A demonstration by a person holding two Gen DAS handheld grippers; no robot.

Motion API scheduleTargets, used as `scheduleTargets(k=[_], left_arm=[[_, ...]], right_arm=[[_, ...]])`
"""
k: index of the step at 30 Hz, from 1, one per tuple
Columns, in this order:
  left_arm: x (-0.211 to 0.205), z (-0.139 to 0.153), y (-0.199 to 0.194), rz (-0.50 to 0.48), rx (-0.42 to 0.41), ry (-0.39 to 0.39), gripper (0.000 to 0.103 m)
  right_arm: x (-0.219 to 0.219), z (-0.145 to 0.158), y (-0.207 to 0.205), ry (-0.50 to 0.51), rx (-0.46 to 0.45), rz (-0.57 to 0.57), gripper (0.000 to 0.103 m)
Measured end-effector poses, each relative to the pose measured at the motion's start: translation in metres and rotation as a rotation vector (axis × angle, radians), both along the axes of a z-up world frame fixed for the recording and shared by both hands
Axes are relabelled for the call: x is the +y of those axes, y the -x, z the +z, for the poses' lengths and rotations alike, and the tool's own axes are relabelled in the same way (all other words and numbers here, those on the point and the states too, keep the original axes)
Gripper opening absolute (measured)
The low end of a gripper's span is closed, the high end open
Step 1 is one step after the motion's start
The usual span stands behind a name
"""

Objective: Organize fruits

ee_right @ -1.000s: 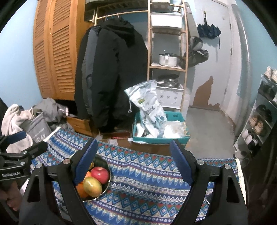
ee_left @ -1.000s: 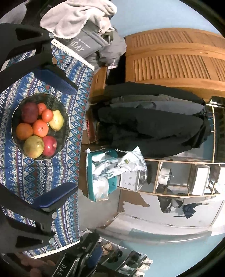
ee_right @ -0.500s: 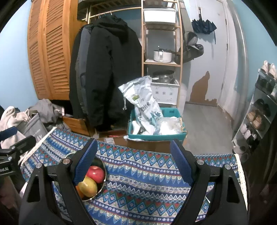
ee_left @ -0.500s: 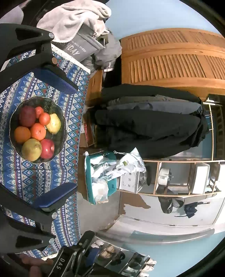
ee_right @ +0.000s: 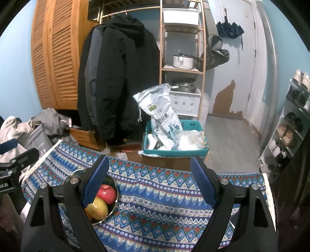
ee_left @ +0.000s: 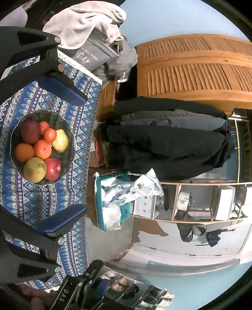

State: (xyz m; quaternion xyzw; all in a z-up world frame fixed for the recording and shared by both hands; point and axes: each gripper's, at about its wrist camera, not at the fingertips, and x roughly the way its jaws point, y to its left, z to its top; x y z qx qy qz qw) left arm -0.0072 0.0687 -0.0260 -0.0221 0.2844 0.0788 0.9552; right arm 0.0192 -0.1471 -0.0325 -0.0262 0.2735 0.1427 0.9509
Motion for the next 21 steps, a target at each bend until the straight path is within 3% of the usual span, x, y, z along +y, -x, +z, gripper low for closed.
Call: scheduleTargets(k=[21], left_arm=[[-0.0023, 0.0029, 0.0016, 0.012, -0.003, -0.012, 0.102]], right_arm=[[0.0017, 0.0004, 0.0000, 0.010, -0.004, 0.002, 0.085]])
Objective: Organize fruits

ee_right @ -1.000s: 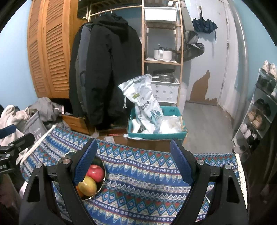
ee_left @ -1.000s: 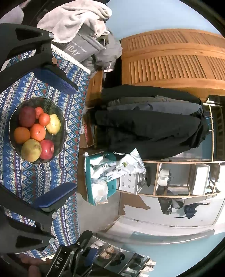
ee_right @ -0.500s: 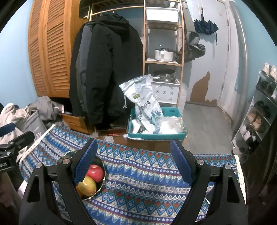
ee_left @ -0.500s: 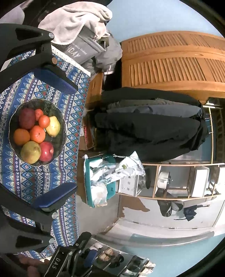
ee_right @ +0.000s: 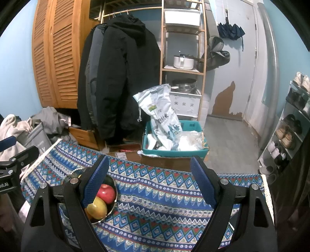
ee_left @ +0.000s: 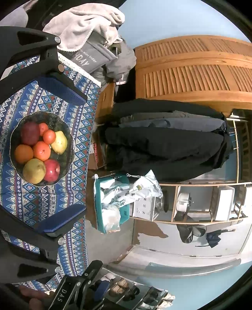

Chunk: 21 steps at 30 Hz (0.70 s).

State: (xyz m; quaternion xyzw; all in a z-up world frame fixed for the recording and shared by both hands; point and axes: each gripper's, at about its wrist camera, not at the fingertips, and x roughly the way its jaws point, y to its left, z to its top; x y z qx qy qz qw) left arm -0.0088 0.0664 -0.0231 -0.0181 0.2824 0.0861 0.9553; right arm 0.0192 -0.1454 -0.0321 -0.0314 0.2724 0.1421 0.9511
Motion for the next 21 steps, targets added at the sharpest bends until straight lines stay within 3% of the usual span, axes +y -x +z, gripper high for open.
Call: scheduleTargets(k=[21], left_arm=[[-0.0004, 0.0005, 0.0046, -0.004, -0.021, 0.024, 0.102]], right_arm=[[-0.0068, 0.0052, 0.0016, 0.010, -0.019, -0.005, 0.085]])
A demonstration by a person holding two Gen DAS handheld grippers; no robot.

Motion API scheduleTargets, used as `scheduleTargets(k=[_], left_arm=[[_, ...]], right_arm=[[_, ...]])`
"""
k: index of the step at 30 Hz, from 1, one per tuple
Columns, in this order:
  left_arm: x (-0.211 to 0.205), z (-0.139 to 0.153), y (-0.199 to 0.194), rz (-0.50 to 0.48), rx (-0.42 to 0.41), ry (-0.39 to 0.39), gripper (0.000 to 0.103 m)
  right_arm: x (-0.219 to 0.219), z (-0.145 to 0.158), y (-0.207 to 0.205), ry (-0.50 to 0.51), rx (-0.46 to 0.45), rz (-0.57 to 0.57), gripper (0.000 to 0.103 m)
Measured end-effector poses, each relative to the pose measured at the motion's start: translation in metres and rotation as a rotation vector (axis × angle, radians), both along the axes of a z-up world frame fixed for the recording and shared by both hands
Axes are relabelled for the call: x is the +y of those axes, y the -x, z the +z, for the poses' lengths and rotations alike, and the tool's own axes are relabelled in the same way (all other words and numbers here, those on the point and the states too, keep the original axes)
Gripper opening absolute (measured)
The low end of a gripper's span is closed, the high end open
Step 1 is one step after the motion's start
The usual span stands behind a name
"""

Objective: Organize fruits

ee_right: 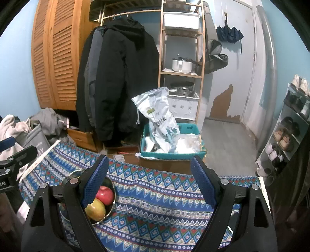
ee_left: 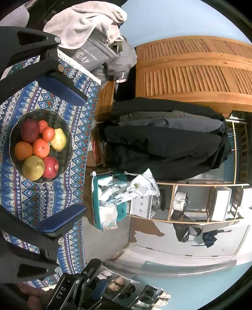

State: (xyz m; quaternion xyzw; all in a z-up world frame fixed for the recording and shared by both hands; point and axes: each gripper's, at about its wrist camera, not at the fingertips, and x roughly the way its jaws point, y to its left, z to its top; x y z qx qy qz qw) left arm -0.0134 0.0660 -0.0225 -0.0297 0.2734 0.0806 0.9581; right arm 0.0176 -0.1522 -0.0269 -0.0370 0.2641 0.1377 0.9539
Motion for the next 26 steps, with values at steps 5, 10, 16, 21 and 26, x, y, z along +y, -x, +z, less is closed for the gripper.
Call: scheduleTargets(k=[5, 10, 16, 21, 26], left_arm=[[-0.0006, 0.0005, 0.0008, -0.002, -0.003, 0.001, 0.102], [-0.0005, 0.0006, 0.0011, -0.001, -0.002, 0.002, 0.102], [-0.0005, 0.0010, 0.0012, -0.001, -0.004, 0.006, 0.102], [-0.0024, 0.0015, 0.0013, -0.006, -0.010, 0.003, 0.102], [-0.0045, 0.0021, 0.0014, -0.007, -0.010, 0.001, 0.102]], right_arm=[[-0.0015, 0.0037, 0.0012, 0.002, -0.007, 0.000, 0.085], [-0.0014, 0.0036, 0.0015, 0.003, -0.006, 0.001, 0.085], [-0.0008, 0.0034, 0.0018, 0.003, -0.007, 0.000, 0.085], [-0.0008, 0.0034, 0.0019, 0.003, -0.007, 0.001, 0.085], [-0.0007, 0.0034, 0.0022, 0.004, -0.007, 0.000, 0.085]])
